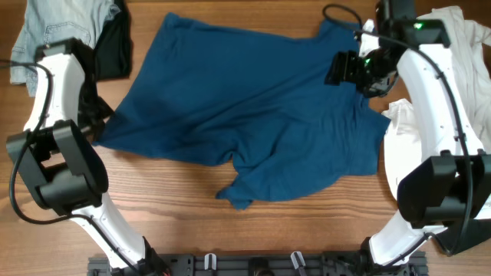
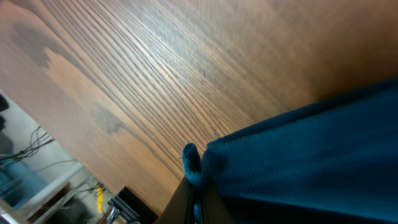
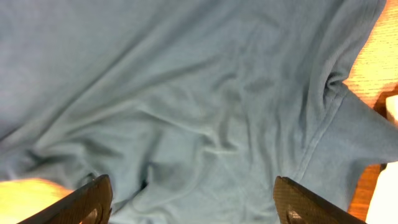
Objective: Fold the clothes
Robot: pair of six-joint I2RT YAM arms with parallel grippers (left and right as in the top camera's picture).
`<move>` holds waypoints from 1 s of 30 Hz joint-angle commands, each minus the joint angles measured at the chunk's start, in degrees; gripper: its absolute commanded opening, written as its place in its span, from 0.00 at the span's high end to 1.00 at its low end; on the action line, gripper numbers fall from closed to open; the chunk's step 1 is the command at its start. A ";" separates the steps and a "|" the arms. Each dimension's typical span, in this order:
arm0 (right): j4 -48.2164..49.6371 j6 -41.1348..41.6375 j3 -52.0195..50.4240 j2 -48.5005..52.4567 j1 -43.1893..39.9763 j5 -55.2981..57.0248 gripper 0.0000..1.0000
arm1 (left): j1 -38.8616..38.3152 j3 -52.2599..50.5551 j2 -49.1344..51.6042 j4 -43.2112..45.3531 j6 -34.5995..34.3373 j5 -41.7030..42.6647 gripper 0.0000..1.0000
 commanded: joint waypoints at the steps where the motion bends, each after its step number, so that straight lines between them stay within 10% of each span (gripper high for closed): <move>1: 2.60 1.88 -2.91 0.44 0.09 3.08 0.14 | 0.28 -6.34 0.02 2.34 -0.04 -1.25 0.73; 2: 3.28 1.84 -3.19 0.44 0.11 3.56 0.13 | 0.28 -7.48 0.02 3.34 1.01 -0.59 0.37; 5: 4.35 -0.26 -3.96 0.44 0.48 3.96 0.12 | 0.28 -8.07 0.02 5.03 4.61 2.64 0.00; 17: 15.74 4.17 -16.72 1.55 6.40 15.17 0.06 | -0.87 -6.27 0.02 21.70 12.63 20.96 0.00; 30: 23.82 6.45 -19.52 9.51 7.34 20.15 0.02 | -8.37 -6.27 0.02 36.94 15.43 22.67 0.00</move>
